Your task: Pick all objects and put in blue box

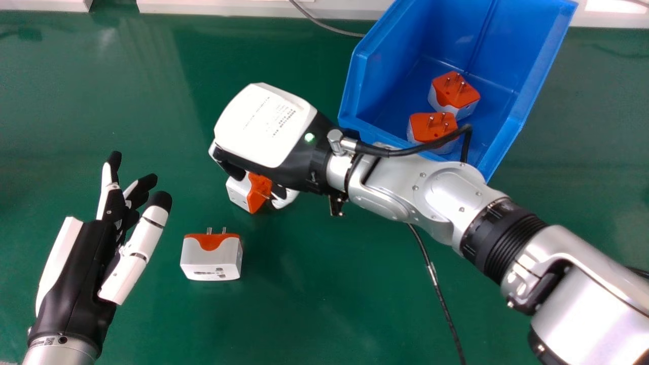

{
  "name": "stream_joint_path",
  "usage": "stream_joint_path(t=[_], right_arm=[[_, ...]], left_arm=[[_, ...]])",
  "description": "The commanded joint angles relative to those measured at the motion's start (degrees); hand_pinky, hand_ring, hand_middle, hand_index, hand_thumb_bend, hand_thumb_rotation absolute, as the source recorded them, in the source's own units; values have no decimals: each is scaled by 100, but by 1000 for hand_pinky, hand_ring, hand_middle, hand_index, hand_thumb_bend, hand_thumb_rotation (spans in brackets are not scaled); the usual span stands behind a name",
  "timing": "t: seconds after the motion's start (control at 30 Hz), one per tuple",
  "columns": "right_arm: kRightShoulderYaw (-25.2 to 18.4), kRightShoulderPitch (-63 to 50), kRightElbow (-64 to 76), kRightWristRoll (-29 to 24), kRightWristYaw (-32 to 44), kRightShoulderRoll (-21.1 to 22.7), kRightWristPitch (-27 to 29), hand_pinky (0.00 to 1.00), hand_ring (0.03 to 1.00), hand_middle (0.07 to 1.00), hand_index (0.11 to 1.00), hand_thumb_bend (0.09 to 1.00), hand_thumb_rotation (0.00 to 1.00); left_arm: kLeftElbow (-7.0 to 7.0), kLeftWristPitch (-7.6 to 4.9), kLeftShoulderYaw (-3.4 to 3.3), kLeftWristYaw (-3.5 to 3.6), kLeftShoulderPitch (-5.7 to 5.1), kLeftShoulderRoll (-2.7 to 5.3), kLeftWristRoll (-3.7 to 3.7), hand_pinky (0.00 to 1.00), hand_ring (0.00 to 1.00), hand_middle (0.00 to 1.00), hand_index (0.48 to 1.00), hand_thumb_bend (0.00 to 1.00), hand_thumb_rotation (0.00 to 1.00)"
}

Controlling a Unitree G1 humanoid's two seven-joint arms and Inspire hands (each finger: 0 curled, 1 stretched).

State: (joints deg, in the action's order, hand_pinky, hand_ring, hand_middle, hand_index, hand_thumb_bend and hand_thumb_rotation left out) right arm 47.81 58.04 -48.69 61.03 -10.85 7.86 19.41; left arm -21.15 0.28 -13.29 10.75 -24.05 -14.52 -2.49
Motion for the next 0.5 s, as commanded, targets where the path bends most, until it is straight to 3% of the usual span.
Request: stream_joint_path(t=[0.0, 0.07, 0.17, 0.27, 0.4, 0.47], right_arm=[[-68, 292, 7, -15, -61, -65, -27, 568, 645, 661, 582, 561, 171], [-58, 328, -10, 20, 15, -96, -119, 672, 761, 785, 766, 705, 353], [-70, 378, -32, 7, 229, -151, -225, 771, 883, 914, 887, 822, 441], [-80, 408, -42, -3, 310, -173, -288, 812, 937, 968, 929, 861, 470], [-61, 481, -64, 2, 447, -162, -314, 857, 980, 998, 967, 847, 496], [-64, 492, -52, 6, 496, -142, -318, 865, 986, 1000, 970, 850, 480]], left_arm=[[-51, -116, 8, -33, 21, -50, -59, 961, 947, 933, 916, 388, 874], [-35, -140, 7, -25, 25, -42, -45, 951, 942, 933, 916, 384, 872], [-28, -135, 6, -18, 34, -47, -42, 938, 935, 930, 916, 394, 870], [-32, -88, 2, -19, 46, -45, -33, 946, 939, 930, 914, 397, 867], [27, -158, -13, 8, 57, -49, 21, 963, 950, 936, 915, 405, 864], [20, -170, -9, -17, 47, -52, -21, 968, 951, 936, 912, 403, 858]])
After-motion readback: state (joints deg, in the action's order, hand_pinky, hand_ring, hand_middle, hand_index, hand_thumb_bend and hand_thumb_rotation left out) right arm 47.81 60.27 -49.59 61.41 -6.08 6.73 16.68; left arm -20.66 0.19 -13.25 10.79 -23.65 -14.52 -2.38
